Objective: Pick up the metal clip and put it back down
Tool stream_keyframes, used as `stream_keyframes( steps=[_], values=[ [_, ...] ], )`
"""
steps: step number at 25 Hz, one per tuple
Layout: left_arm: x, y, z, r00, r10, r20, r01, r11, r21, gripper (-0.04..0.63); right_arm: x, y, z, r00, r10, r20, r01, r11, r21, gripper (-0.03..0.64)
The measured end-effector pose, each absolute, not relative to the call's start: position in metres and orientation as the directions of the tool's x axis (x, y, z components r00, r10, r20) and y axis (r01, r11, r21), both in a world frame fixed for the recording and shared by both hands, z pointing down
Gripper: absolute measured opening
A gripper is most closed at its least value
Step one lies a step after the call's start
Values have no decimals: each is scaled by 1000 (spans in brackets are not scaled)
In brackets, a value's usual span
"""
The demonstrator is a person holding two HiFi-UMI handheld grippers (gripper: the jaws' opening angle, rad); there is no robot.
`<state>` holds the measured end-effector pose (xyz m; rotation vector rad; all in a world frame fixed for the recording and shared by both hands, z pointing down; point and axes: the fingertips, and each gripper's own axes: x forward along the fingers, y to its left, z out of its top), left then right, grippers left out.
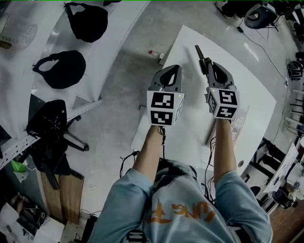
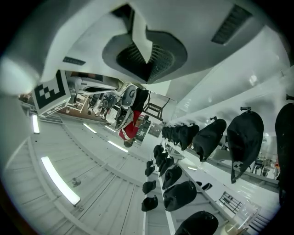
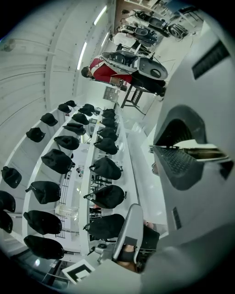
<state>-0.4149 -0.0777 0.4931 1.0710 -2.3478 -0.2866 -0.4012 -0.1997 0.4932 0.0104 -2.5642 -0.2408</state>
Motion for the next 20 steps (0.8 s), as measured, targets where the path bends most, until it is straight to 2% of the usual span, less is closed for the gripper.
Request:
stream_keyframes(
  steps=[9, 20],
  values=[
    [-430, -87, 505, -532, -761, 371, -666, 647, 373, 9, -443, -199, 522, -819, -60, 571, 91, 968, 233, 32],
    [-444, -97, 502, -567, -761, 316, -692, 648, 318, 9, -480, -198, 535, -838, -42, 544, 180, 920, 348, 32]
  ],
)
